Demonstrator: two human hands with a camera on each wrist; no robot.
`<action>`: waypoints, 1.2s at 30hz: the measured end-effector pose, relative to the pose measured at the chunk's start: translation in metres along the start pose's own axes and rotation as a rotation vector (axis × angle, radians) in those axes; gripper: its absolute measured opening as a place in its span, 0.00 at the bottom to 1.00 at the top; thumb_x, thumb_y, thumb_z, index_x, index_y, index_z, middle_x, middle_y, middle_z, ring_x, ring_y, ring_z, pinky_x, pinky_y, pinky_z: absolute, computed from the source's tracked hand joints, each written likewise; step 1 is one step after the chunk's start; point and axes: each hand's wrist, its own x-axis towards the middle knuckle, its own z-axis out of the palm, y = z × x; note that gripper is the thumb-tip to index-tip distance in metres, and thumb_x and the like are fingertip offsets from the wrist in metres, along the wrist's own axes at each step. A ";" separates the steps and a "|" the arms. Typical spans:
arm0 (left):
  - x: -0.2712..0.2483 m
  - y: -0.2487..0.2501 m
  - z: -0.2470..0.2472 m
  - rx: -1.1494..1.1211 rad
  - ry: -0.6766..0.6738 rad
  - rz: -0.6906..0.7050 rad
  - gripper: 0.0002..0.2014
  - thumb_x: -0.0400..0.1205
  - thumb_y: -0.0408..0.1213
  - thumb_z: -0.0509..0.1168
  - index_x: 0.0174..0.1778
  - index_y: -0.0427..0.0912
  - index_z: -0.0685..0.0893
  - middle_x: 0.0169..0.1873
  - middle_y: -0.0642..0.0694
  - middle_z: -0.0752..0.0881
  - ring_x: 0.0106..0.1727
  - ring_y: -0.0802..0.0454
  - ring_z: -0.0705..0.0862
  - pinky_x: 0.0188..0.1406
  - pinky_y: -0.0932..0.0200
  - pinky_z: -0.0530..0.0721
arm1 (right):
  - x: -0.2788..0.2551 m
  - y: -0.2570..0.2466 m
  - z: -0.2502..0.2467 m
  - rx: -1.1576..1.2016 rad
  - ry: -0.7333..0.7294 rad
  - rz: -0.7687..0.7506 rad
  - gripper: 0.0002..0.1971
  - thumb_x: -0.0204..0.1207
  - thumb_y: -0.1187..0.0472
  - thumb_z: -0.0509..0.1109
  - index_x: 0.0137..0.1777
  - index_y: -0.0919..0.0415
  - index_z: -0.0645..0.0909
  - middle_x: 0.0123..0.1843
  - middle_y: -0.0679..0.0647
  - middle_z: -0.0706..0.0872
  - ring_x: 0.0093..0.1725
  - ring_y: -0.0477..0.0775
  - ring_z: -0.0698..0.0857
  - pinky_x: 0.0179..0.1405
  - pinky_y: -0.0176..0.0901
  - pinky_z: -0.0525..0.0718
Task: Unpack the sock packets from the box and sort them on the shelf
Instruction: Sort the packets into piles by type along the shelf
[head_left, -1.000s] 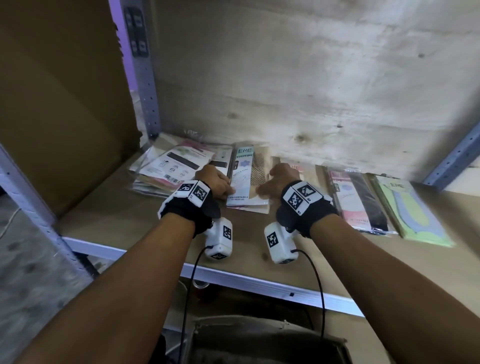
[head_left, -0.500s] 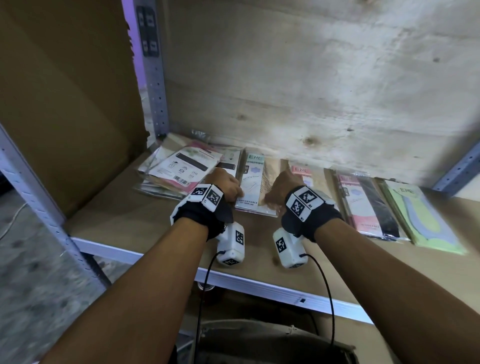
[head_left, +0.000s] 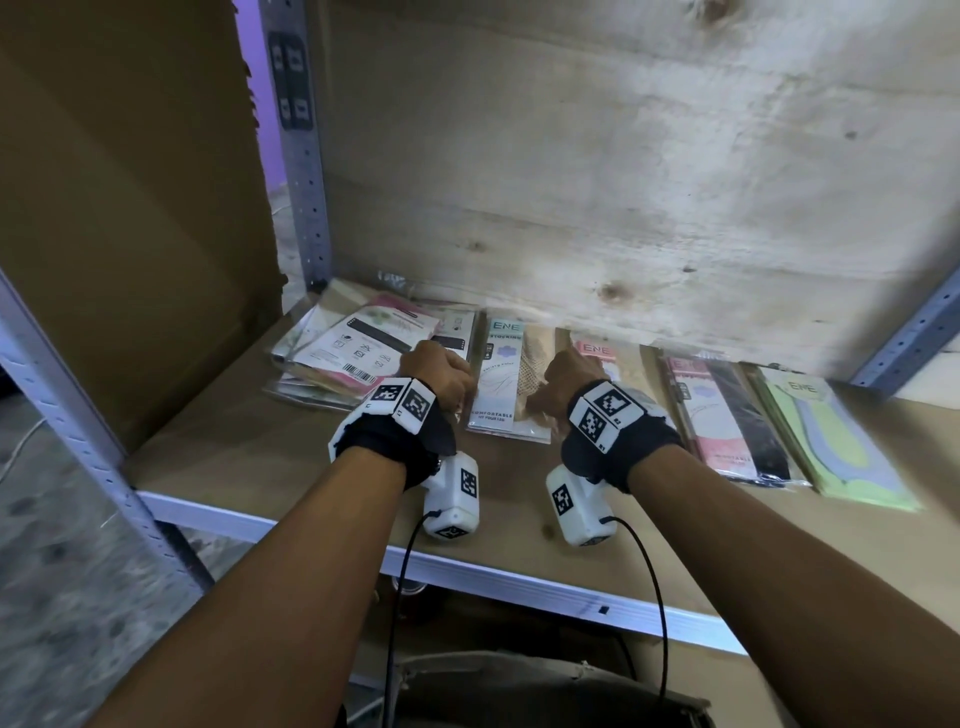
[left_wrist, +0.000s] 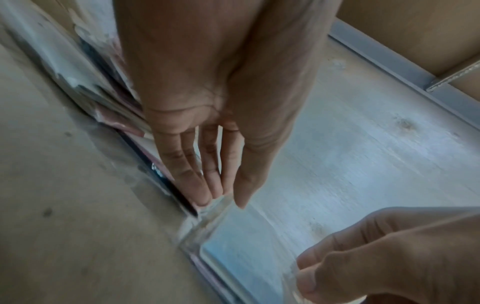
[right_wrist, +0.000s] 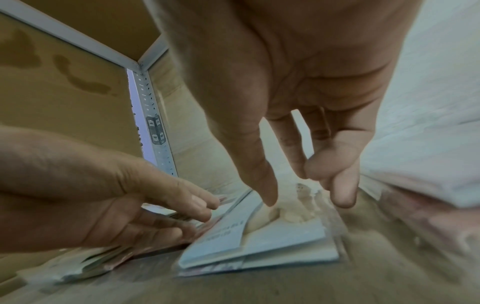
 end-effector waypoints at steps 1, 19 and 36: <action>0.000 0.001 -0.004 -0.021 0.047 0.009 0.07 0.71 0.28 0.76 0.44 0.38 0.93 0.48 0.36 0.92 0.52 0.37 0.91 0.58 0.46 0.89 | -0.001 0.000 -0.002 -0.019 0.012 -0.012 0.19 0.70 0.62 0.78 0.57 0.67 0.78 0.64 0.63 0.82 0.56 0.60 0.83 0.38 0.41 0.78; -0.023 -0.020 -0.108 0.427 0.285 0.053 0.15 0.81 0.36 0.68 0.62 0.38 0.89 0.66 0.35 0.85 0.67 0.36 0.82 0.70 0.49 0.79 | -0.022 -0.092 0.034 0.882 -0.339 -0.151 0.05 0.81 0.66 0.69 0.49 0.70 0.82 0.38 0.64 0.87 0.33 0.61 0.88 0.41 0.56 0.92; -0.037 0.002 -0.089 -0.447 -0.004 -0.119 0.22 0.82 0.51 0.69 0.61 0.35 0.84 0.57 0.34 0.88 0.43 0.41 0.91 0.41 0.54 0.93 | -0.047 -0.028 -0.002 0.980 -0.122 -0.205 0.08 0.75 0.68 0.74 0.52 0.68 0.88 0.41 0.61 0.90 0.30 0.51 0.83 0.22 0.37 0.78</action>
